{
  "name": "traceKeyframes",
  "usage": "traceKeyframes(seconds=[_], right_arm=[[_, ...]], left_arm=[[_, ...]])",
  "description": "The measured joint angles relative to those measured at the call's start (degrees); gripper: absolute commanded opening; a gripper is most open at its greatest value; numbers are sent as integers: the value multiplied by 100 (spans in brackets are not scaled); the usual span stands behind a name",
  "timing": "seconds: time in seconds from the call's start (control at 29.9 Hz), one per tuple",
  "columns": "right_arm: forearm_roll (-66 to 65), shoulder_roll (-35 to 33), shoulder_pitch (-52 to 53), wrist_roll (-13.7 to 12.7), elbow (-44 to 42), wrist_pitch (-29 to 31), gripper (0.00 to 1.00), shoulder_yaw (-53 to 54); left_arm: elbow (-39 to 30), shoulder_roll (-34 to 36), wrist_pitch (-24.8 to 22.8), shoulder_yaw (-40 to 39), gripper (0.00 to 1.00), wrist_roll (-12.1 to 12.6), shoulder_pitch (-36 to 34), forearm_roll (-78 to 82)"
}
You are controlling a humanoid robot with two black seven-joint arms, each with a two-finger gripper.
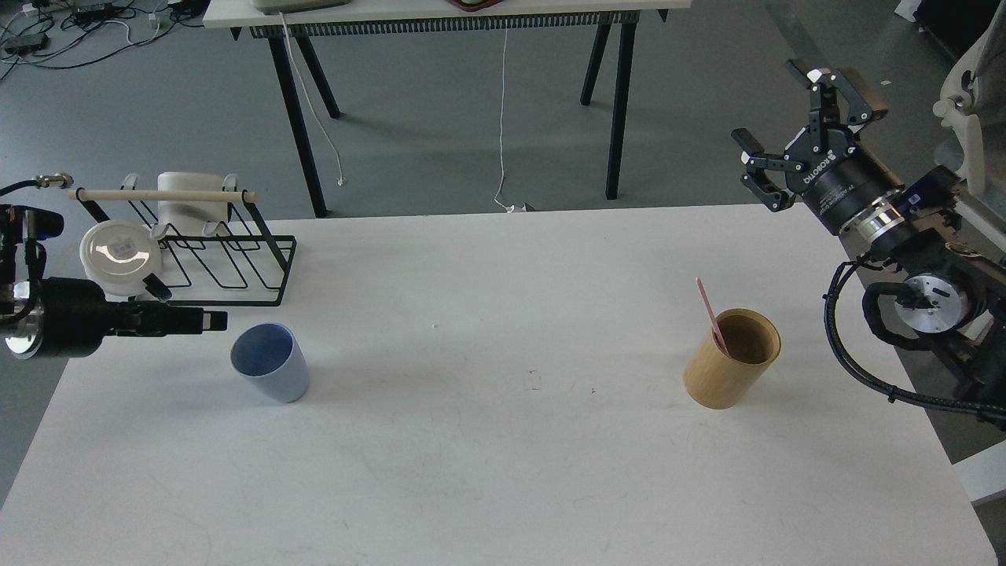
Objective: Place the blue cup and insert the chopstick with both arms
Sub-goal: 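Close the left gripper on the light blue cup's side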
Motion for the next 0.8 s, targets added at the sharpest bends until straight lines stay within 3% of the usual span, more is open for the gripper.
traceKeyframes(seconds=[0.33, 0.53, 0.8], right_arm=[[0, -86, -66, 0, 15, 0, 98, 5], [0, -151, -82, 0, 18, 0, 98, 14], [8, -157, -82, 0, 27, 0, 98, 14]], left_arm=[[707, -729, 70, 1, 98, 0, 143, 66], [792, -828, 214, 2, 97, 1, 292, 70], [1018, -1060, 447, -9, 90, 1, 498, 61]])
